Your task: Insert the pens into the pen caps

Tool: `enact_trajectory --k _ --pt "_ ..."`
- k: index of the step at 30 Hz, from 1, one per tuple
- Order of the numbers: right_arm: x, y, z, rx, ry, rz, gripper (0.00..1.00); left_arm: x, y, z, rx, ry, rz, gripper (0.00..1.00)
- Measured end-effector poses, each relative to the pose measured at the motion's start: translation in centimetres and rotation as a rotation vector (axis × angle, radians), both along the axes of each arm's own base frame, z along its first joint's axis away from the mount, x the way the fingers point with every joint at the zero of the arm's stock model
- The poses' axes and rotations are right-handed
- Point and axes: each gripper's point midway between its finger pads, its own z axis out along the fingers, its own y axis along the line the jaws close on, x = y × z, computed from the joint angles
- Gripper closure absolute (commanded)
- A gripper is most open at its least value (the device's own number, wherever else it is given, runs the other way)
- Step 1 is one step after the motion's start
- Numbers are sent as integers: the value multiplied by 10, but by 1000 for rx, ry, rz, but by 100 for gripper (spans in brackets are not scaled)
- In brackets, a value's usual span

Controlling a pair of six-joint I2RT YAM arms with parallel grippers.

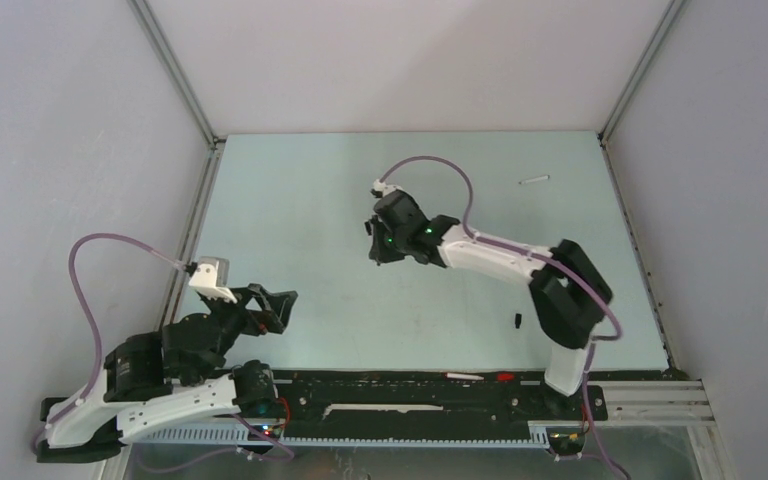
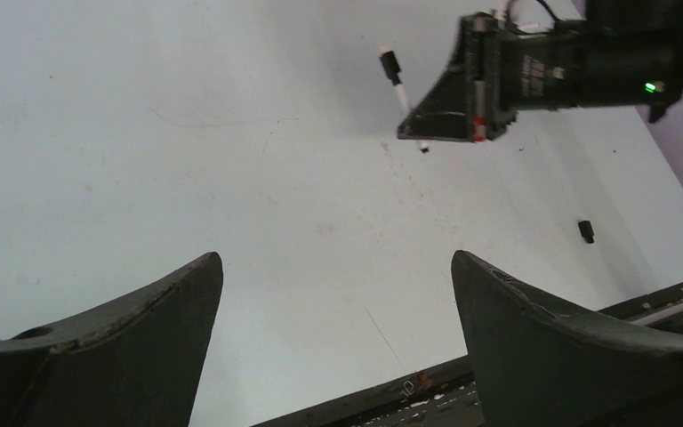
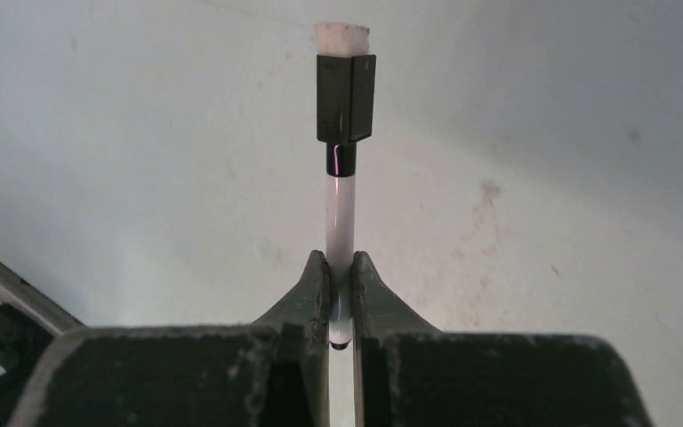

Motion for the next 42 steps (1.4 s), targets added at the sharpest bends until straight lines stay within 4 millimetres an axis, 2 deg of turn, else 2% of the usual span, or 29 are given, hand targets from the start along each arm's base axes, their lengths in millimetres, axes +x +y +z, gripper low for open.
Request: enact_trajectory --k 5,9,13,19,26,38,42 --pt "25 34 -25 -31 56 -4 98 0 -3 -2 17 -2 -12 0" --pt "40 52 -41 -59 94 -16 93 0 -7 -3 20 -6 -28 0" --pt "48 60 -51 -78 114 -35 89 0 -9 -3 20 -8 -39 0" --pt "47 57 -68 -107 158 -65 83 -1 -10 -3 8 -18 -49 0" --pt "45 51 -92 -140 206 -91 65 -3 -10 -2 -2 -23 -65 0" --pt "46 49 -88 -144 200 -89 52 -3 -9 -1 -15 -29 -65 0" --pt "42 43 -74 -168 173 -76 47 -3 -9 -1 -17 -29 -65 0"
